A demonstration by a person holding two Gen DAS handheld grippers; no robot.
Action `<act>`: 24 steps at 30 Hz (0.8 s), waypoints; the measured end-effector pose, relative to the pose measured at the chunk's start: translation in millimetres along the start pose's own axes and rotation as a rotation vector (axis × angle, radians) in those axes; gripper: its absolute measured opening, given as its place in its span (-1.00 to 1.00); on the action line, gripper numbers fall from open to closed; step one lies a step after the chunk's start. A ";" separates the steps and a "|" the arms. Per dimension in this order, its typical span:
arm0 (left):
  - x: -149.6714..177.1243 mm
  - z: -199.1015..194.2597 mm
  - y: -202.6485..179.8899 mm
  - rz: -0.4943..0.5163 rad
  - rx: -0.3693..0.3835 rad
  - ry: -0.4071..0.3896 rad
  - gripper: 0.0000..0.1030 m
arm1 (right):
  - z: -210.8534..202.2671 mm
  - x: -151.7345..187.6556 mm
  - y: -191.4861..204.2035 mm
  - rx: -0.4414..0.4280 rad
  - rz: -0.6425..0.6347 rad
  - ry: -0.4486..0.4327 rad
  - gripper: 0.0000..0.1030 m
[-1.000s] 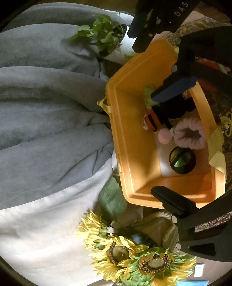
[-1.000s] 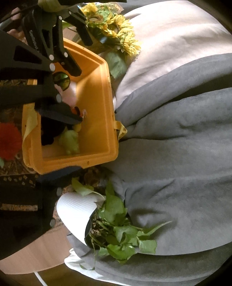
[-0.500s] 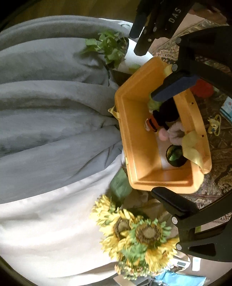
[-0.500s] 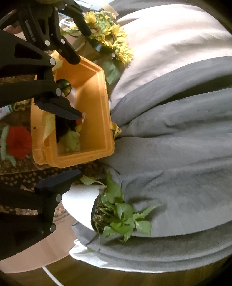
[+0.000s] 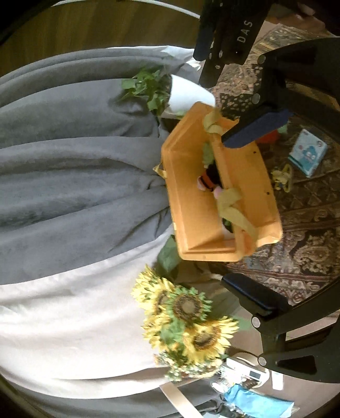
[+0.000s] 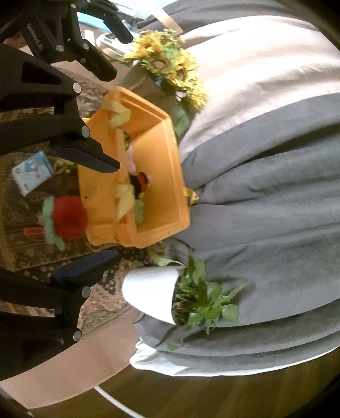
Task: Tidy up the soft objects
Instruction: 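Raise both tools out of the crate back over the rug, then move the left tool to the blue card pack while the right tool approaches the red pom-pom flower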
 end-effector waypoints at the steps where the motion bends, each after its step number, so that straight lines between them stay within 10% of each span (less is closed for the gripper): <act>1: 4.6 -2.0 -0.2 -0.002 0.004 0.007 0.90 | -2.1 4.2 0.2 0.003 -0.001 0.003 0.23; 24: 81.6 -4.6 -49.0 -0.097 -0.038 0.094 0.90 | 21.4 47.3 -14.7 -0.159 -0.160 0.097 0.23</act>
Point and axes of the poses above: each gripper's, at about its wrist camera, not at the fingertips, and z roughly the way its jaws point, y to its left, x to its underside, the point moved 6 cm from there along z, roughly the way its jaws point, and after that the axes turned 15 degrees about x, right-handed, at the moved point
